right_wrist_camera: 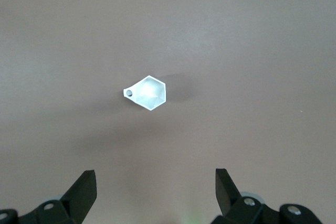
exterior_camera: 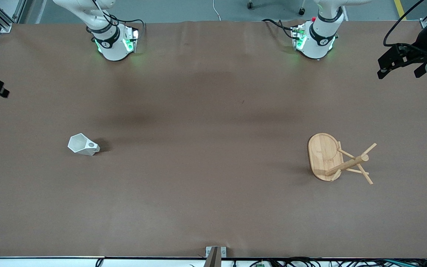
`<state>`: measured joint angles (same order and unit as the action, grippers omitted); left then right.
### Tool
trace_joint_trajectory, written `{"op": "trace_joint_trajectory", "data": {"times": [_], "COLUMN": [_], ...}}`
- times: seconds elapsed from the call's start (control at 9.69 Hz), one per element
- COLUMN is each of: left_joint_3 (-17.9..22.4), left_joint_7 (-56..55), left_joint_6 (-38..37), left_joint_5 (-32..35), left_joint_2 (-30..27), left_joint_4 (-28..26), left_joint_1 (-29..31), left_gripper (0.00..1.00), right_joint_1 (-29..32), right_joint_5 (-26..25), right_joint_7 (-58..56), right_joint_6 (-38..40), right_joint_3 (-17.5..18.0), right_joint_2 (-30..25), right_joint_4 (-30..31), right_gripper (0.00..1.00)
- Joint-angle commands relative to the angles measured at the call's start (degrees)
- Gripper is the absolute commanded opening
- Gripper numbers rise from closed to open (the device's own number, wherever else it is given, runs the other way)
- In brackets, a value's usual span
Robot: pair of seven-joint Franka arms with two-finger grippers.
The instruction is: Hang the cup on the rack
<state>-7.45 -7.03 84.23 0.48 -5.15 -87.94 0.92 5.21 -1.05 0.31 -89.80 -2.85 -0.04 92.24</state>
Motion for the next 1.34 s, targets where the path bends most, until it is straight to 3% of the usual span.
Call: {"op": "trace_joint_trajectory", "data": {"times": [0.0,0.31,0.52,0.93,1.24], "left_joint_3": [-0.11,-0.19,-0.19,-0.19,-0.11], "left_joint_7": [-0.18,-0.09,-0.09,-0.09,0.0], "left_joint_6": [-0.47,-0.47,-0.39,-0.12,-0.12], "left_joint_5": [-0.83,-0.83,-0.83,-0.74,-0.74], "left_joint_2": [1.55,1.55,2.07,1.9,1.81], "left_joint_4": [-0.04,-0.13,0.14,0.31,0.4], "left_joint_1": [-0.04,0.05,0.14,0.05,0.23], "left_gripper": [1.0,1.0,1.0,1.0,1.0], "right_joint_1": [0.6,0.59,0.6,1.03,1.56], "right_joint_5": [-0.53,-0.53,-0.53,-0.53,-0.53], "right_joint_7": [-0.14,-0.14,-1.1,-1.19,-3.65], "right_joint_6": [-10.08,-32.02,-43.13,-54.33,-55.48], "right_joint_3": [0.21,0.21,0.21,0.21,0.21], "right_joint_2": [-0.5,4.94,9.24,16.11,17.7], "right_joint_4": [11.16,25.65,31.13,34.76,35.02], "right_gripper": [1.0,1.0,1.0,1.0,0.85]}}
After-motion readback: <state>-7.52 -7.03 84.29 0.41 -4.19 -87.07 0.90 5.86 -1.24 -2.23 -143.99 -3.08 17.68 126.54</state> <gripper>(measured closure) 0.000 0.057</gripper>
